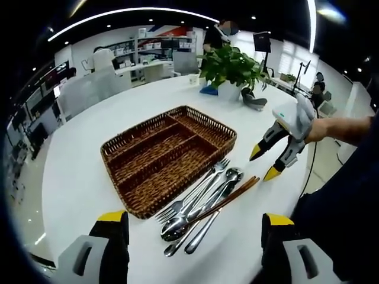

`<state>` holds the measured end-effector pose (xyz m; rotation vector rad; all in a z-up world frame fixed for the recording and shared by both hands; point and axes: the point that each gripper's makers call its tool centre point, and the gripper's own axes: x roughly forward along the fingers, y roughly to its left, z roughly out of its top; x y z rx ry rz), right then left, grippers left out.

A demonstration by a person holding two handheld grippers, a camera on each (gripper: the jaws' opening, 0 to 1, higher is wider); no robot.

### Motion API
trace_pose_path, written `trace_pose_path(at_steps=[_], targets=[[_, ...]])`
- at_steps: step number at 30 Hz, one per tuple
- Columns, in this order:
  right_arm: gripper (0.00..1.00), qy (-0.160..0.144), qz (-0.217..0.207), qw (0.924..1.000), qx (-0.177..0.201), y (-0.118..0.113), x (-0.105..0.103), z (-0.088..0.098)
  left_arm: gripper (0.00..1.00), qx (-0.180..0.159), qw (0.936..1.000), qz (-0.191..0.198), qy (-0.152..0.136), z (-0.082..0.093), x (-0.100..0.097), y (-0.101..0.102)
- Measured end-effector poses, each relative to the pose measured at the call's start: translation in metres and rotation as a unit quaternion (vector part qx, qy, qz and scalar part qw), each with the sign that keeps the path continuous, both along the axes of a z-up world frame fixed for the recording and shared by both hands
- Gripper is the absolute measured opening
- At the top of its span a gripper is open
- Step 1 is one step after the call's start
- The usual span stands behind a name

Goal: Arrange the knives, forks, and spoons in their matching storage slots by inserting each utensil handle-first until every utensil is classified and aligned in the correct compartment

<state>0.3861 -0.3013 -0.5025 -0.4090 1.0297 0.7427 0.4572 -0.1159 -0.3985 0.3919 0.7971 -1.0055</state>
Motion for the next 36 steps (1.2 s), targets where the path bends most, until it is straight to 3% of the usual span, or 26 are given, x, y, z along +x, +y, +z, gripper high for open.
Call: trace_pose_path(at_steps=[23, 36], targets=[[0.38, -0.01, 0.009, 0.9999, 0.001, -0.0012, 0.0007, 0.002, 0.97, 0.0, 1.0, -0.004, -0.002, 0.0002, -0.0003, -0.0026], [0.35, -0.024, 0.045, 0.9986, 0.008, 0.0015, 0.0049, 0.0031, 0.96, -0.005, 0.9999, 0.008, -0.007, 0.004, 0.0018, 0.0023]])
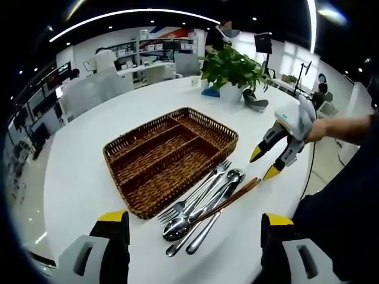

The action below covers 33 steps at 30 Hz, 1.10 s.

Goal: Arrange the knives, forks, and spoons in their matching storage slots by inserting each utensil handle-first until every utensil is classified and aligned in the correct compartment

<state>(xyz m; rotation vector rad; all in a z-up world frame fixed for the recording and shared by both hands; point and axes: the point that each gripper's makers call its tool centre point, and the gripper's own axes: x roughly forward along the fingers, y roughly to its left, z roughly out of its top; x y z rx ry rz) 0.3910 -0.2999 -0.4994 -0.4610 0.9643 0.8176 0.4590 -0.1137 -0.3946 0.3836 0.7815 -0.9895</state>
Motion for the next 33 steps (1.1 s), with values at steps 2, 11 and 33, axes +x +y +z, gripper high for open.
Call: trace_pose_path(at_steps=[2, 11, 33], targets=[[0.35, -0.001, 0.01, 1.0, 0.0, 0.001, 0.0, 0.001, 0.96, -0.002, 1.0, 0.002, -0.001, 0.0, 0.001, 0.001], [0.35, 0.0, 0.052, 0.9986, -0.002, 0.005, -0.004, -0.003, 0.96, -0.003, 1.0, 0.007, -0.002, -0.001, 0.002, 0.003], [0.19, -0.016, 0.108, 0.9937, -0.026, 0.013, 0.009, -0.021, 0.94, -0.013, 0.9998, 0.014, -0.008, 0.0, 0.003, 0.006]])
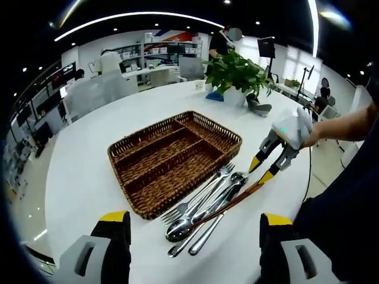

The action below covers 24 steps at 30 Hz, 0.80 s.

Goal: Arrange the knives, forks, and spoons in their matching storage slots by inserting each utensil handle-first until every utensil is classified and aligned in the correct compartment

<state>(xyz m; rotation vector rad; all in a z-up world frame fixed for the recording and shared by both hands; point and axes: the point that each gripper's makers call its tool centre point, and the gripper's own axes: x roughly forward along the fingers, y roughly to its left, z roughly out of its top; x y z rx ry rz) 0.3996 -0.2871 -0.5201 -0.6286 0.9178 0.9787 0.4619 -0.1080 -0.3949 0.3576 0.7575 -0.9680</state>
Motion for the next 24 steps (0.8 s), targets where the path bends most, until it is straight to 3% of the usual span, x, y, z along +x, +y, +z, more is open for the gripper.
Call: trace_pose_path(at_steps=[5, 13, 24], targets=[[0.17, 0.008, 0.031, 0.9993, -0.02, 0.003, -0.003, -0.011, 0.94, 0.0, 1.0, 0.002, 0.002, -0.001, -0.001, 0.001], [0.1, 0.015, 0.026, 0.9994, -0.016, 0.0, -0.003, -0.015, 0.94, -0.002, 1.0, 0.008, 0.004, -0.002, 0.0, 0.003], [0.08, 0.017, 0.03, 0.9994, 0.003, 0.023, -0.002, -0.02, 0.92, -0.005, 0.9998, 0.016, 0.005, -0.004, -0.001, 0.005]])
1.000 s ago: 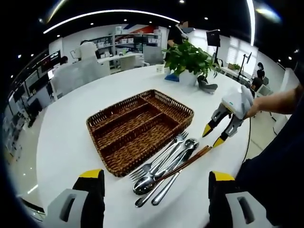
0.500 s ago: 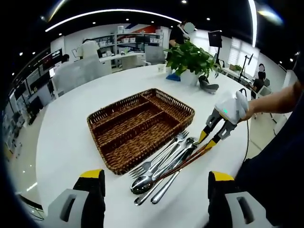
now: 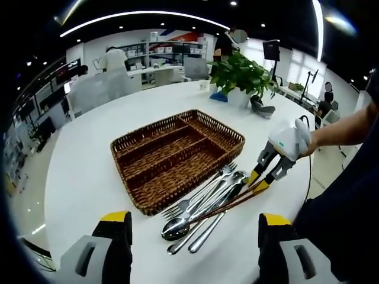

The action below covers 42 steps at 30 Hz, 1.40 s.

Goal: Arrange the knives, forks, and spoons in their matching storage slots by inserting each utensil handle-first until every utensil is classified and aligned in the correct compartment

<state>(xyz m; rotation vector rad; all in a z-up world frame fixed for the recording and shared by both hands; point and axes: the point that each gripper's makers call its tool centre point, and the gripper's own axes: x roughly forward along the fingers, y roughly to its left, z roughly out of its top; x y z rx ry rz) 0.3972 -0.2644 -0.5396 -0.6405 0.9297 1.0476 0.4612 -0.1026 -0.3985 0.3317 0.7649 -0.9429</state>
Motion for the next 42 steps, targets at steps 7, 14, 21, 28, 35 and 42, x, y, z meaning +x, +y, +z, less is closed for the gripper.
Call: trace_pose_path(at_steps=[7, 14, 21, 28, 35, 42], targets=[[0.06, 0.008, -0.004, 1.0, 0.002, 0.006, -0.001, -0.002, 0.92, -0.002, 1.0, 0.003, -0.004, 0.001, 0.0, 0.003], [0.04, 0.023, -0.037, 0.999, 0.011, 0.005, -0.001, -0.002, 0.91, 0.0, 1.0, 0.004, -0.004, 0.0, -0.002, 0.005], [0.03, 0.028, -0.079, 0.996, 0.031, 0.009, -0.006, 0.002, 0.91, 0.001, 1.0, 0.002, -0.005, 0.001, -0.003, 0.006], [0.02, 0.015, -0.08, 0.996, 0.037, 0.008, -0.007, 0.01, 0.91, 0.0, 1.0, 0.002, -0.007, 0.001, -0.002, 0.005], [0.02, 0.003, -0.072, 0.9967, 0.038, 0.009, -0.007, 0.017, 0.91, -0.002, 1.0, -0.002, -0.009, 0.001, -0.001, 0.005], [0.02, -0.01, -0.063, 0.9973, 0.037, 0.01, -0.007, 0.026, 0.91, -0.003, 0.9999, -0.005, -0.01, 0.001, -0.001, 0.004]])
